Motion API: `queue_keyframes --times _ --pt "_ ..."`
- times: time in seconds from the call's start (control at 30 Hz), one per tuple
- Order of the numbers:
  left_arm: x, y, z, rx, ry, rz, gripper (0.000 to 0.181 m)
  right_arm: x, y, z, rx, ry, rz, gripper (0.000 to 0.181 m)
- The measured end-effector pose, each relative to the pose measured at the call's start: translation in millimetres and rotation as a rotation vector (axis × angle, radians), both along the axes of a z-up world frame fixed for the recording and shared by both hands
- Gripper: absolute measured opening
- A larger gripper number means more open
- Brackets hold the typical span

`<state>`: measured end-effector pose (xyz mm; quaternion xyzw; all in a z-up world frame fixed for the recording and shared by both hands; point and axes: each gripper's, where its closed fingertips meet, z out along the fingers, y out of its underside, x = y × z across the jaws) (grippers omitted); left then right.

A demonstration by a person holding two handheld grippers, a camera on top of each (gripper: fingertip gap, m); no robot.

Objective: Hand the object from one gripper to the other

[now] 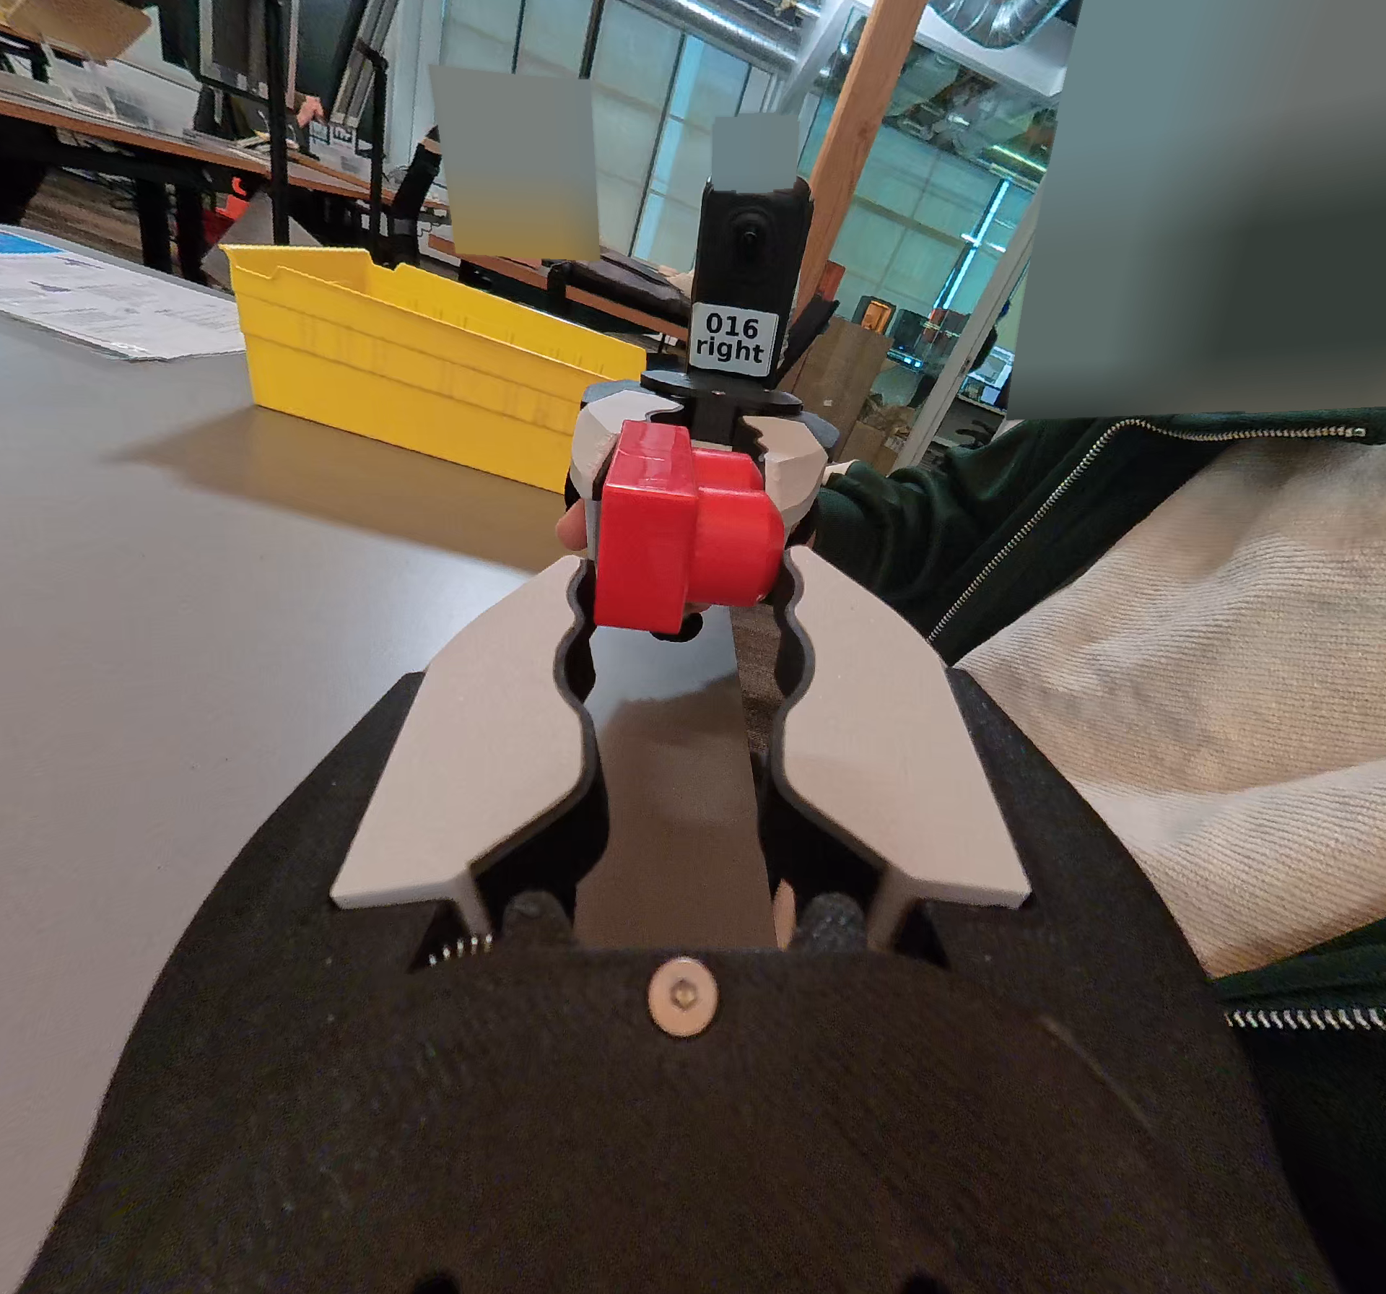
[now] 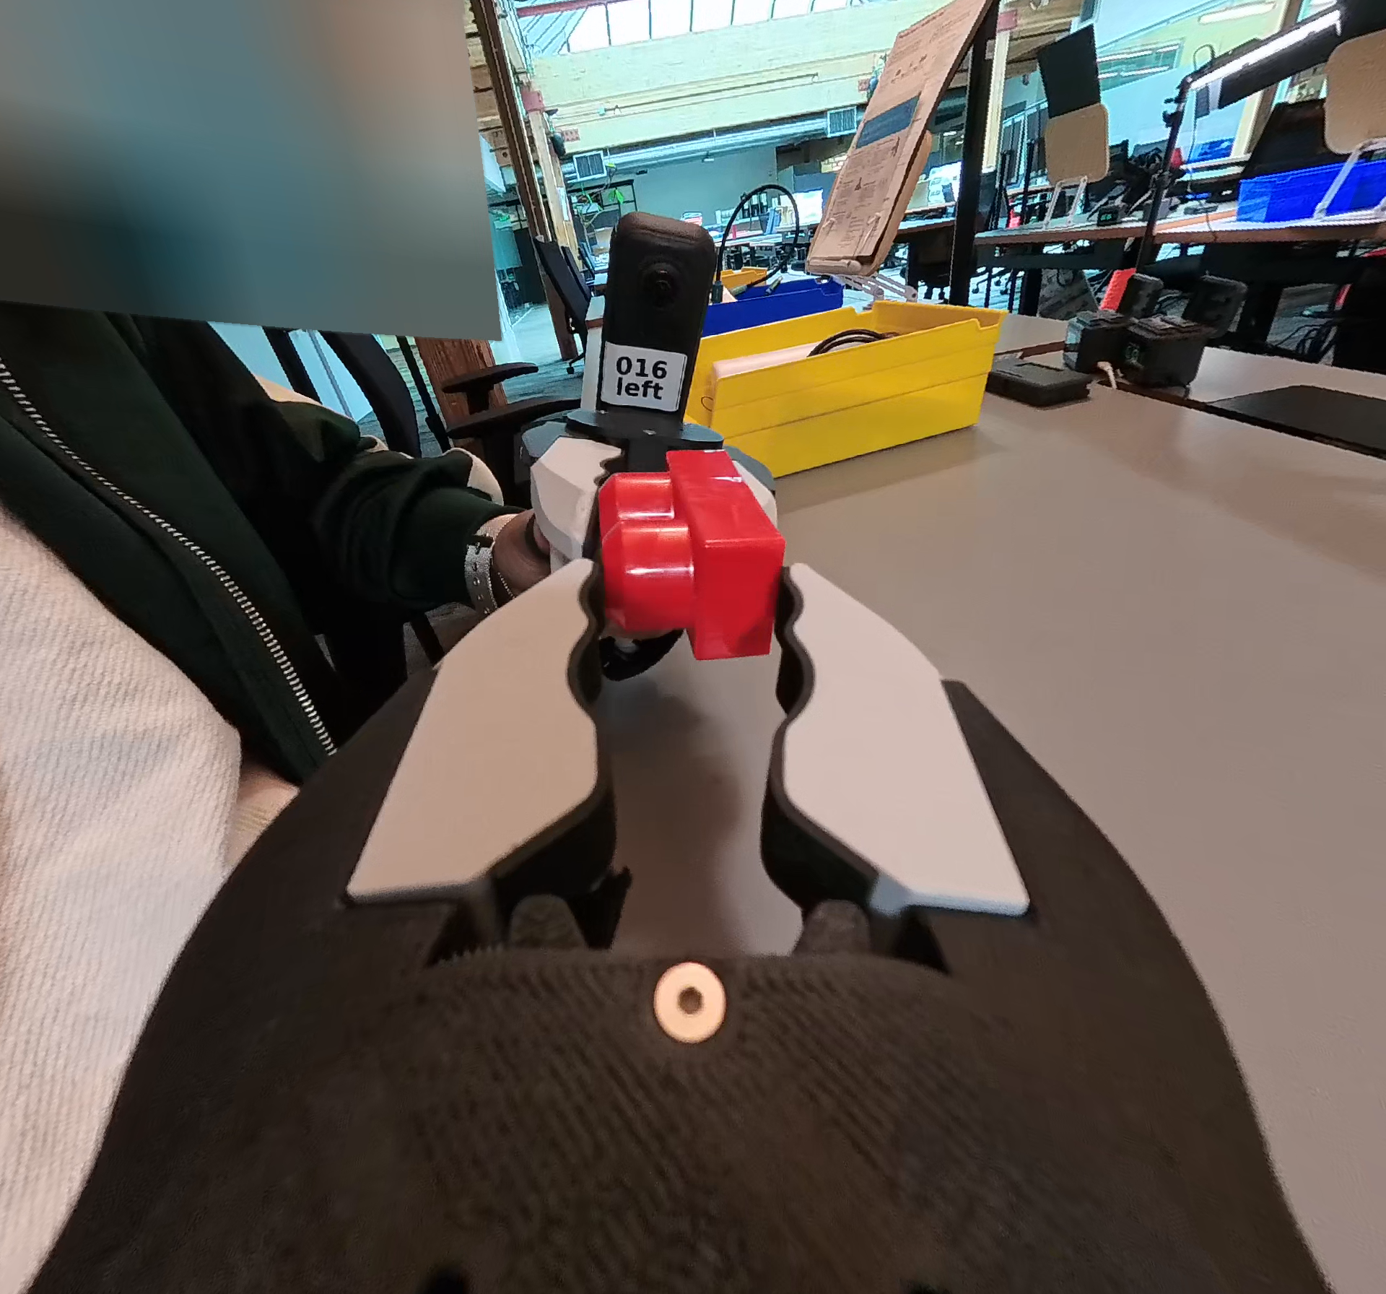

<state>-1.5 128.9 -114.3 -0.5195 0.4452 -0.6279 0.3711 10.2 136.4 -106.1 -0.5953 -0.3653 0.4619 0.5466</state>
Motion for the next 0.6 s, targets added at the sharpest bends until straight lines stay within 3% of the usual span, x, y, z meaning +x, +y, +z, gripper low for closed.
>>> queue_keyframes --times 0.23,0.37,0.6 --pt "0.3 -2.8 3.3 0.005 -0.028 -0.009 0.045 0.6 -1.7 3.5 -0.014 0.012 0.011 0.044" --pt "2.3 2.0 -1.3 0.054 -0.007 0.037 0.065 7.9 2.6 10.6 -0.083 0.095 0.014 0.044" --pt "-2.4 14.8 -8.8 0.386 0.096 0.177 0.073 11.7 8.0 -9.1 -0.391 0.146 0.106 0.044"
